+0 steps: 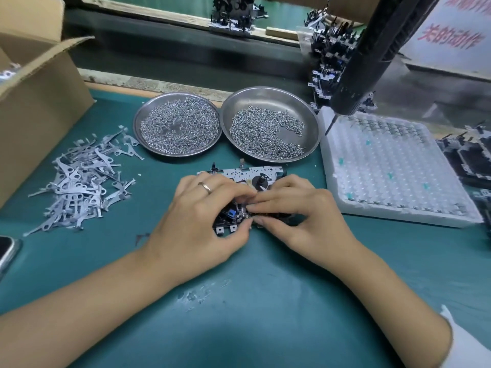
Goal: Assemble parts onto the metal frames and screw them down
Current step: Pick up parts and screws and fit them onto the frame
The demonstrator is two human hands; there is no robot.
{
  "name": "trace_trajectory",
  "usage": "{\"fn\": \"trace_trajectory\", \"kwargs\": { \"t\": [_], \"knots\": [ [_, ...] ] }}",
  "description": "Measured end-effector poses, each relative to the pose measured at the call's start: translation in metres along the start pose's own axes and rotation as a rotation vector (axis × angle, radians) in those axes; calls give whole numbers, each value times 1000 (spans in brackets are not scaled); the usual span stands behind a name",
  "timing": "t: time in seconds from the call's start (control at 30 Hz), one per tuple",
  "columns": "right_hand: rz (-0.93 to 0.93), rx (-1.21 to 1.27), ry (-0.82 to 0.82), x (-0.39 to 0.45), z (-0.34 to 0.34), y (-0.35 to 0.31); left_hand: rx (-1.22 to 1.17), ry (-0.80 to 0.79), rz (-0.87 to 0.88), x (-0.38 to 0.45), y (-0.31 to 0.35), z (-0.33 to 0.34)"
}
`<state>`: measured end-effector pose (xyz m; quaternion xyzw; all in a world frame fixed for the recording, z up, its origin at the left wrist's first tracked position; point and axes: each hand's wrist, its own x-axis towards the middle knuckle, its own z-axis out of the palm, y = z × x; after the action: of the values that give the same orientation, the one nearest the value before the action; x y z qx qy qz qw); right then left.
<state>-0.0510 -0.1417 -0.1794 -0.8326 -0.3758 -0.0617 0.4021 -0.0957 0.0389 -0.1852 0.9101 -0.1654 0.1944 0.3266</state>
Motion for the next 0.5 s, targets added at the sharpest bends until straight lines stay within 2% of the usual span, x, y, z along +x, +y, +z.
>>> {"fn": "trace_trajectory", "kwargs": {
  "t": [0.27,0.33,0.4,0.5],
  "knots": [
    [71,78,-28,-1,-2,0,-16,-27,-19,2,1,1],
    [70,92,16,0,-4,-3,-34,-23,-9,3,-1,1],
    [22,40,219,0,-6,-8,-44,-8,-6,2,-3,3],
    [-4,-29,755,9,-22,-15,-79,10,-10,3,-4,4]
  ]
}}
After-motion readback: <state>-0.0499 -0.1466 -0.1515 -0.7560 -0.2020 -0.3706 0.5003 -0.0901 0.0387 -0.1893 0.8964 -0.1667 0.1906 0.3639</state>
